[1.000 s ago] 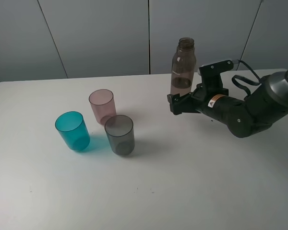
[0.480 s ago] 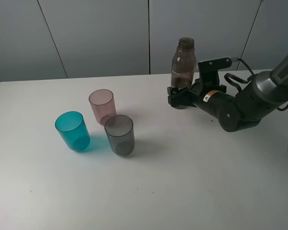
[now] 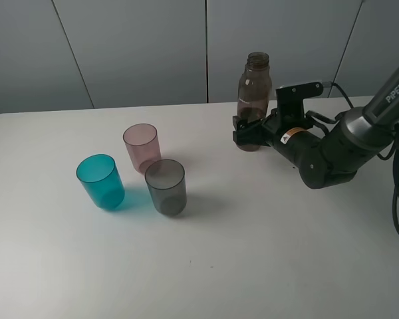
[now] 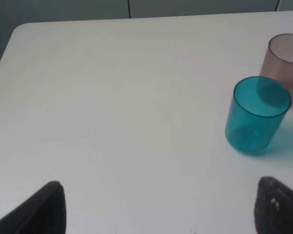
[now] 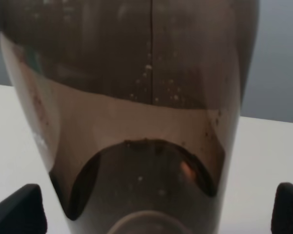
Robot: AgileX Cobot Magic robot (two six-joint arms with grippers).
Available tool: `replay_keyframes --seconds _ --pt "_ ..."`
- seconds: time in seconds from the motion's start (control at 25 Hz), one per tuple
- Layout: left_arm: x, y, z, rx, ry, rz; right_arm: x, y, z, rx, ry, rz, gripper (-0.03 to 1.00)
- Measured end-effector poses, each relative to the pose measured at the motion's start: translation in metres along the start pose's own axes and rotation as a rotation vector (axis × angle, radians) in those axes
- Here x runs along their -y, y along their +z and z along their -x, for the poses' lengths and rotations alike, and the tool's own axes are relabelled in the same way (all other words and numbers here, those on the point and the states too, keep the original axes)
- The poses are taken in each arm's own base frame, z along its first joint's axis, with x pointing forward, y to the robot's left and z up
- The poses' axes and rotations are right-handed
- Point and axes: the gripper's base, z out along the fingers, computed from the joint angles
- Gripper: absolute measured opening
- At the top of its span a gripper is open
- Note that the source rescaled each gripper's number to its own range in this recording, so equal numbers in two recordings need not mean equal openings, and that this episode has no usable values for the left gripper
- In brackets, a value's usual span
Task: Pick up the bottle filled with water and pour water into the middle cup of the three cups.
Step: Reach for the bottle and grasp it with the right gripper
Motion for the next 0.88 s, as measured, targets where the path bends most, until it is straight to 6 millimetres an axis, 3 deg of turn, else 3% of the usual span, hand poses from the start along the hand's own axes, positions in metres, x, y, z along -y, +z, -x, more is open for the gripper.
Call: replay_keyframes --seconds 0.52,0.88 --pt "0.0 0.0 0.0 0.0 0.0 0.0 -0.005 0.018 0.011 0.048 -0.005 0.026 1.0" --pt "0.0 0.0 0.0 0.0 0.0 0.0 0.0 0.023 0.003 0.039 0.031 0.018 1.0"
